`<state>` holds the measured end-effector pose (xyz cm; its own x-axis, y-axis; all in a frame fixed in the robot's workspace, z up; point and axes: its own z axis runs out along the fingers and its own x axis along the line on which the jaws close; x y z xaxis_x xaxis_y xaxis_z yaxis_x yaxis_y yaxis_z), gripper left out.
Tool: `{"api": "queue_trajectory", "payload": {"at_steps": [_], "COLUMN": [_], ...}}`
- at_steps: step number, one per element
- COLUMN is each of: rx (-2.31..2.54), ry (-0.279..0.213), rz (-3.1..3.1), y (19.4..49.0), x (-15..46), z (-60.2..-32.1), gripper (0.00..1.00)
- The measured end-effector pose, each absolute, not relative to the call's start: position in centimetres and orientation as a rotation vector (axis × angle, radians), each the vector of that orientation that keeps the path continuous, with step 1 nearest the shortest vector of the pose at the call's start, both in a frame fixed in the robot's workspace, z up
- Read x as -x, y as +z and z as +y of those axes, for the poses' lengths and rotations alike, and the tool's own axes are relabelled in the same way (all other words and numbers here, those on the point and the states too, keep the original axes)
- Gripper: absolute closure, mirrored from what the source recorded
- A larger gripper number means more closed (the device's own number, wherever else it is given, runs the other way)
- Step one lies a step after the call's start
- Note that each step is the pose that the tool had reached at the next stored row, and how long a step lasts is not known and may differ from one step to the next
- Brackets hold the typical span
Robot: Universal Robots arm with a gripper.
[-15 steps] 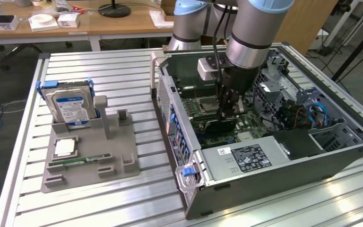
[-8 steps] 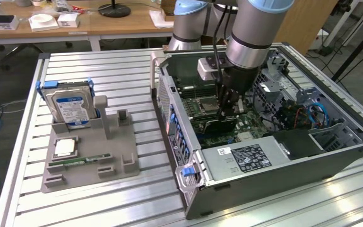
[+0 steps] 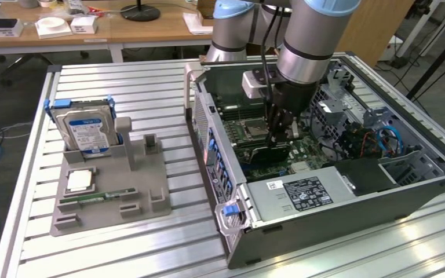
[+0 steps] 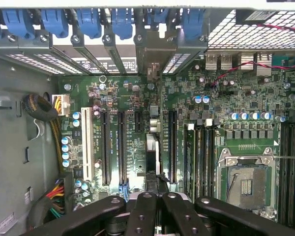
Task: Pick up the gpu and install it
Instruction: 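Press down on the gpu until it lock into place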
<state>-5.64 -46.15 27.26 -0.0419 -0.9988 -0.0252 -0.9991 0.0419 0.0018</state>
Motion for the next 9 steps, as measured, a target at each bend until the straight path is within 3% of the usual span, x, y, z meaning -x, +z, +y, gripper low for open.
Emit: {"api": "queue_trajectory", "payload": {"at_steps": [9], "rx": [2.162], "ry": [0.03], "rz": [2.255], "y": [26.83], "x": [6.58], "z": [-46.16], "gripper": [0.89]}}
